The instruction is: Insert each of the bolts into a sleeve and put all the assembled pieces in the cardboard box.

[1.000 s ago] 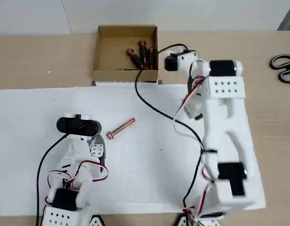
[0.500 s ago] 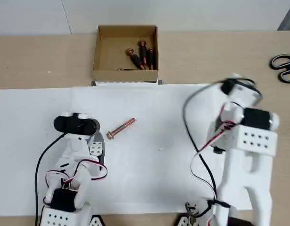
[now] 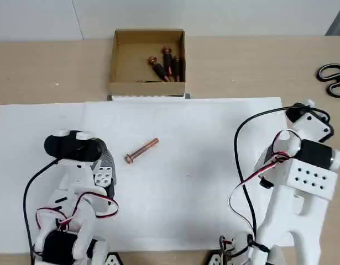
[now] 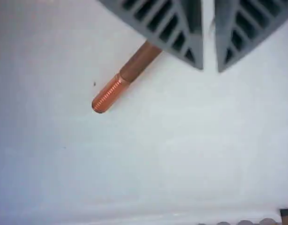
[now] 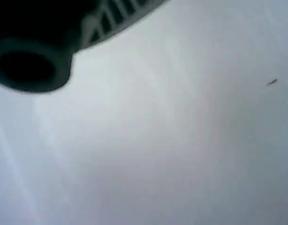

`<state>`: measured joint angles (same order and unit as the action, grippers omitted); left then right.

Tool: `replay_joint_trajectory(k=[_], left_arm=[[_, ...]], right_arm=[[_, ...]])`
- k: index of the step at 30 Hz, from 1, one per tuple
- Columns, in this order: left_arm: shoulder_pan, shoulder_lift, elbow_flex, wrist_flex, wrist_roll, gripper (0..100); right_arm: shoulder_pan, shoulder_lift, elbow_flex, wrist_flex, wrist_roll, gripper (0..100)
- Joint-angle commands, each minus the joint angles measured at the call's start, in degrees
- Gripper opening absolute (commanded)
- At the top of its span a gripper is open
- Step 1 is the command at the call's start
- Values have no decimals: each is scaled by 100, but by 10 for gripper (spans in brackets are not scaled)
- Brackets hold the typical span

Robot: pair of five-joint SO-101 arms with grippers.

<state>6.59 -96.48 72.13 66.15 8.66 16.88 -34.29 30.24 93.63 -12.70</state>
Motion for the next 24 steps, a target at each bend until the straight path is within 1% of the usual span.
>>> replay_joint_trajectory(k=[1, 4, 8, 13, 17, 19, 24], left_arm=[[-44, 273, -523, 88, 18, 6], [-44, 1169, -1367, 105, 193, 6], [-9, 3077, -2958, 536, 563, 6], [-18, 5371, -4954, 1679, 598, 6], [9, 6822, -6255, 2532, 580, 6], [9, 7464, -6624, 2743, 246, 6], [9, 8897, -6835, 2936, -1327, 6]], right_arm=[[66, -180, -26, -48, -70, 2], [48, -180, -26, -57, -70, 2], [48, -180, -26, -66, -70, 2], [48, -180, -26, -48, -70, 2], [75, -180, -26, -40, -62, 2], [75, -180, -26, -40, -62, 2], [75, -180, -26, -40, -62, 2]])
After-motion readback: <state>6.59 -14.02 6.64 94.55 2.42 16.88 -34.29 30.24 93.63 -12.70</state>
